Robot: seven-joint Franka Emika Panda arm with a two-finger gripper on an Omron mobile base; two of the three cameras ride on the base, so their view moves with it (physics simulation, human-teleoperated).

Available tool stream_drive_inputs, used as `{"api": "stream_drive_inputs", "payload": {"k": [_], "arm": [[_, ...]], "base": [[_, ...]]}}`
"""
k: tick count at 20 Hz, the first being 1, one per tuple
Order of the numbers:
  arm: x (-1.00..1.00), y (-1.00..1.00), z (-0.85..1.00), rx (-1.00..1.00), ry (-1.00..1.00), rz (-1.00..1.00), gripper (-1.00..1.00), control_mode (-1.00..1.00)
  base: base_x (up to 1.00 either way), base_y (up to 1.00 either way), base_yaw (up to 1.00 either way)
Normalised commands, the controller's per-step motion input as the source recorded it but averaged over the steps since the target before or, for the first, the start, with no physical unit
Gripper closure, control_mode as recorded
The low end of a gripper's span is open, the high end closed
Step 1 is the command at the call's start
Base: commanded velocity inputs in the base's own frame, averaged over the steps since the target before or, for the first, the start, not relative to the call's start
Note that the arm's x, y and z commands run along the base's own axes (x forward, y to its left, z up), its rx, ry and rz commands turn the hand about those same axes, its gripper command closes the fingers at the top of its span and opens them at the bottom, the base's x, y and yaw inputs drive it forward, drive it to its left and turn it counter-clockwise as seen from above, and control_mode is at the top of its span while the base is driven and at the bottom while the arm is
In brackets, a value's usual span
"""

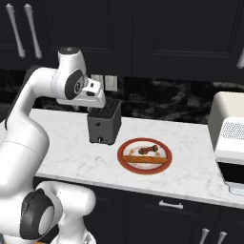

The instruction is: Pick up the kebab skewer and baguette bread, and place them inside the toaster oven. Close the toaster oven door and start by setting the timer.

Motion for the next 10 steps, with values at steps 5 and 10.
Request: {"api": "stream_drive_inputs", "payload": {"k": [5, 10], "arm": [[0.0, 0.0, 0.0, 0.0, 0.0, 0.0, -1.0, 1.0], [0.0, 0.0, 0.0, 0.0, 0.0, 0.0, -1.0, 1.0]], "base": [[0.0, 0.0, 0.0], [0.0, 0.0, 0.0]]}}
